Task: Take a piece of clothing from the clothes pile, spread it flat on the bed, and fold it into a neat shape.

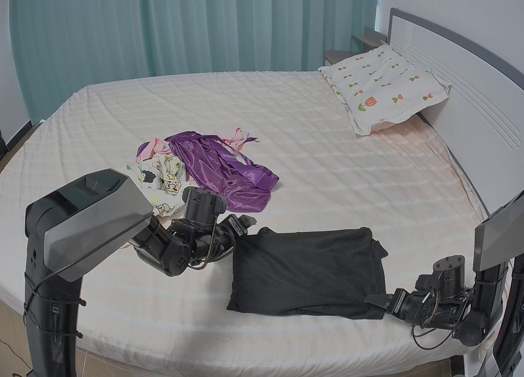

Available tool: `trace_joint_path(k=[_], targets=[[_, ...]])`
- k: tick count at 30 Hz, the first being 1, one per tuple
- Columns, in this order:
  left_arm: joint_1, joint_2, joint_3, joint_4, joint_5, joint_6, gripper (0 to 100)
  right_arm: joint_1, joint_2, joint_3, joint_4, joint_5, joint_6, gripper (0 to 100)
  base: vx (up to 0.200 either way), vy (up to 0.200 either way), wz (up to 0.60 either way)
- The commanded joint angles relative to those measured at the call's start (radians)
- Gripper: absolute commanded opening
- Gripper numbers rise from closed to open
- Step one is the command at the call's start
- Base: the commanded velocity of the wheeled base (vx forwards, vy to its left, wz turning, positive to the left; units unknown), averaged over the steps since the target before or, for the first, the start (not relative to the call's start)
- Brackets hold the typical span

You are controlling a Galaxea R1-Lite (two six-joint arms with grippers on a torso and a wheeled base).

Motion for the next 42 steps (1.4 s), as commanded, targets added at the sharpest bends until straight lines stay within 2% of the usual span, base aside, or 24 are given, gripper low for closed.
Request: trace_joint_path(k=[1,5,6,7,8,14,18,31,32,35,42], targets=[[0.004,-0.026,0.024,0.003,0.003,-0.004,100,-0.006,-0.004,0.017,-0.021,-0.009,0.003,100,0.000,0.000,0.00],[0.013,-0.112,0.143,-0.009,-0.029,-0.033,100,-0.045,-0.055,0.017,-0.041,-0.013,0.003,100,0.000,0.000,0.00],[0.012,-0.137,0.203,-0.030,-0.071,-0.033,100,-0.069,-0.073,0.017,-0.049,-0.007,0.003,100,0.000,0.000,0.00],[0.012,-0.140,0.209,-0.034,-0.077,-0.033,100,-0.071,-0.075,0.017,-0.050,-0.007,0.003,100,0.000,0.000,0.00],[0.009,-0.171,0.297,-0.098,-0.143,-0.030,100,-0.094,-0.075,0.016,-0.062,-0.002,0.003,100,0.000,0.000,0.00],[-0.001,-0.207,0.493,-0.313,-0.292,0.000,100,-0.097,-0.043,0.016,-0.072,-0.001,0.003,100,0.000,0.000,0.00],[-0.008,-0.194,0.527,-0.328,-0.307,0.079,100,-0.097,-0.043,0.013,-0.072,-0.002,0.004,100,0.000,0.000,0.00],[-0.074,-0.166,0.524,-0.328,-0.305,0.088,100,-0.111,-0.039,-0.004,-0.072,-0.009,0.004,100,0.000,0.000,0.00],[-0.074,-0.166,0.524,-0.328,-0.305,0.088,0,-0.111,-0.039,-0.006,-0.072,-0.009,0.004,100,0.000,0.000,0.00],[-0.074,-0.166,0.539,-0.327,-0.305,0.088,0,-0.121,-0.043,-0.013,-0.072,-0.010,0.003,100,0.000,0.000,0.00],[-0.074,-0.184,0.636,-0.339,-0.301,0.091,0,-0.209,-0.023,-0.199,-0.038,-0.007,-0.002,100,0.000,0.000,0.00]])
